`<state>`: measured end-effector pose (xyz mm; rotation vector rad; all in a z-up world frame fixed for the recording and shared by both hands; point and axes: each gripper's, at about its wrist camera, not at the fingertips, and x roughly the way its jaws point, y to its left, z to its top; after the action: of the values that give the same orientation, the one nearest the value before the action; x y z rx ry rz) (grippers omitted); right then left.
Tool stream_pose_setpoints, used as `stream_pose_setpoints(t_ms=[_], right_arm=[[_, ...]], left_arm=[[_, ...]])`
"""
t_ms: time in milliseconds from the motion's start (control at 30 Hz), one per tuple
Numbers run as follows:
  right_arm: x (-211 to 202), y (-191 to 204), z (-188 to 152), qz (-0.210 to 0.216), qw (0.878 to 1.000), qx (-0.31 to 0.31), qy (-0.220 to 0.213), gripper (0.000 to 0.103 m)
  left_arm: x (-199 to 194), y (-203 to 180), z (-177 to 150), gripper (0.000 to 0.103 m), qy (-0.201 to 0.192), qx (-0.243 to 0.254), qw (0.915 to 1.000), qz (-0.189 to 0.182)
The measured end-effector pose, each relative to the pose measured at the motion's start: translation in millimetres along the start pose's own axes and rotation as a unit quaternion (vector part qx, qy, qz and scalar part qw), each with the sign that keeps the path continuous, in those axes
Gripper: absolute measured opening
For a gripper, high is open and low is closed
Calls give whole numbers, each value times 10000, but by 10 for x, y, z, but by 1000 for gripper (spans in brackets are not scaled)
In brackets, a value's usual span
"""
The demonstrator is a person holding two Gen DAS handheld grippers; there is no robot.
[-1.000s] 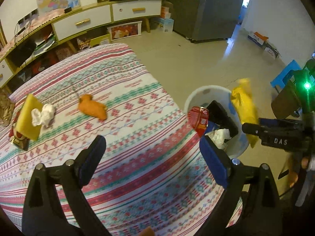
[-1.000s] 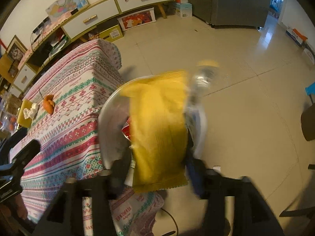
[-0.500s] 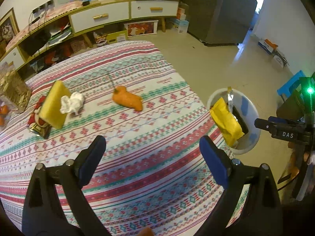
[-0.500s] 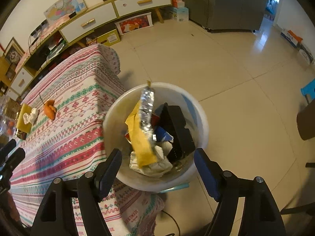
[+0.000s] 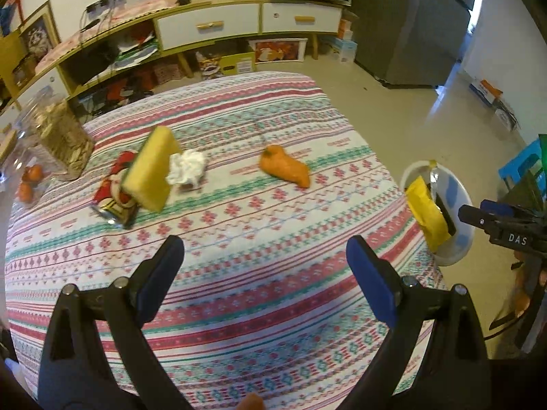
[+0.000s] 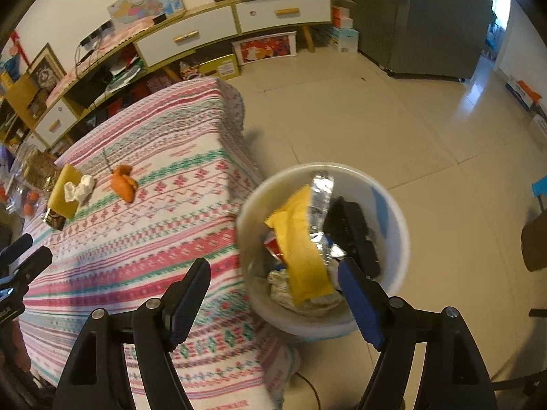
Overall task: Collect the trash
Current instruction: 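Grasp the red cartoon can with the left tool while the right tool grasps the yellow-green sponge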
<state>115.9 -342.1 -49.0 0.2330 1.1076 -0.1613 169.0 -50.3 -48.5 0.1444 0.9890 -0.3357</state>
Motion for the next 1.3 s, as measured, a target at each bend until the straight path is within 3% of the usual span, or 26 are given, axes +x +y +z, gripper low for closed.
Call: stream_pose_setpoints(t_ms=[400,600,833,933,1167,1300], right_arm=[[154,582,81,211,9994,-269,17,79],[230,878,91,359,9981,-481,159,79],[342,1311,289,997,9934,-432,361,79],[415,1493,405,1158,9916,-427,396,79],[635,1991,670,1120,9901,-700,465,79],[686,2277,803,1232,9878,-814,494,78]], left_arm=[[-11,697,-56,95,59,-468,9981,388],[108,1082,-12,95,164,-391,9974,585],[326,1438,139,95,220,-218,9976,617],[400,1550,230,92,197,-174,9978,614],[685,1647,343,67,507,210,9973,498],[799,1657,357,63,547,307,9977,253]])
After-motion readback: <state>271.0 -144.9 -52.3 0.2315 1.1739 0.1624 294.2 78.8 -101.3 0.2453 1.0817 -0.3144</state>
